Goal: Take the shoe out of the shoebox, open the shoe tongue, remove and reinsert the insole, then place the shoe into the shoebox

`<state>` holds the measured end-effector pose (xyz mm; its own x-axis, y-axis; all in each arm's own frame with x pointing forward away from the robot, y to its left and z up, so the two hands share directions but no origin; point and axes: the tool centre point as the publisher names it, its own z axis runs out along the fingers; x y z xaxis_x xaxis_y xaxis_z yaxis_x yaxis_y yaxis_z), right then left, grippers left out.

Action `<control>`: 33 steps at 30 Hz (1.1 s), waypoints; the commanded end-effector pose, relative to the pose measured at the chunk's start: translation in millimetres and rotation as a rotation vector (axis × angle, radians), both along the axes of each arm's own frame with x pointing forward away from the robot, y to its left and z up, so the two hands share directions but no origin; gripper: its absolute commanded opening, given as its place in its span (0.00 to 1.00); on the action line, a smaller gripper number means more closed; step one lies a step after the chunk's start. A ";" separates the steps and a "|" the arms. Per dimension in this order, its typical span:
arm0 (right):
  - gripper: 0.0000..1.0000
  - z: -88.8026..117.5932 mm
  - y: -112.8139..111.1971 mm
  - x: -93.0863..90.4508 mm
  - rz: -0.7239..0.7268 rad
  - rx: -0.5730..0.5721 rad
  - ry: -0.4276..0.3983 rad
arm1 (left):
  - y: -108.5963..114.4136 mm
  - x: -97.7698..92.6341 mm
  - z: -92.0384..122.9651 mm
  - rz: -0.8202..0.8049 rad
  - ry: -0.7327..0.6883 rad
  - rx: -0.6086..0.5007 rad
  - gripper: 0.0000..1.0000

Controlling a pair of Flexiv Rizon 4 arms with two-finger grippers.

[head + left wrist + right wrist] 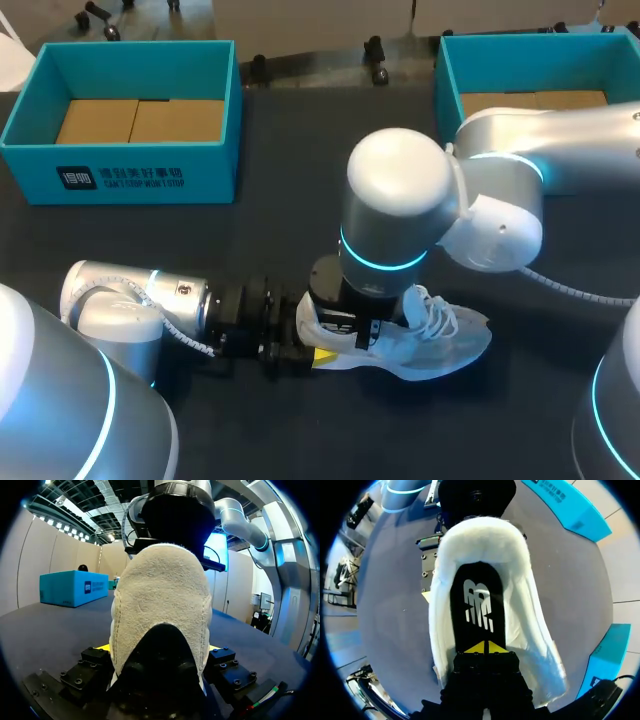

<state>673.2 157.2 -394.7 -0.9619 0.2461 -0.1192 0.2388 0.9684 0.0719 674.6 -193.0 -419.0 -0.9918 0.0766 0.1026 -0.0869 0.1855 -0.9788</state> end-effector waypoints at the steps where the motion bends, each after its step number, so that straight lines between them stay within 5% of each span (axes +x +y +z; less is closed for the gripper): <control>1: 0.00 5.1 -6.2 -9.2 -0.016 -0.001 -0.026 | 0.4 0.5 -1.2 -0.001 0.001 0.003 0.00; 25: 0.00 1.0 -26.5 0.7 -0.033 0.003 -0.027 | 0.4 0.5 -1.2 -0.001 0.001 0.003 0.00; 29: 0.16 -1.0 -25.5 5.1 -0.022 0.005 -0.024 | 0.4 0.5 -1.2 -0.001 0.001 0.003 0.00; 33: 0.20 -3.9 -25.3 7.8 -0.018 0.010 -0.011 | 0.4 0.5 -1.2 -0.001 0.001 0.003 0.00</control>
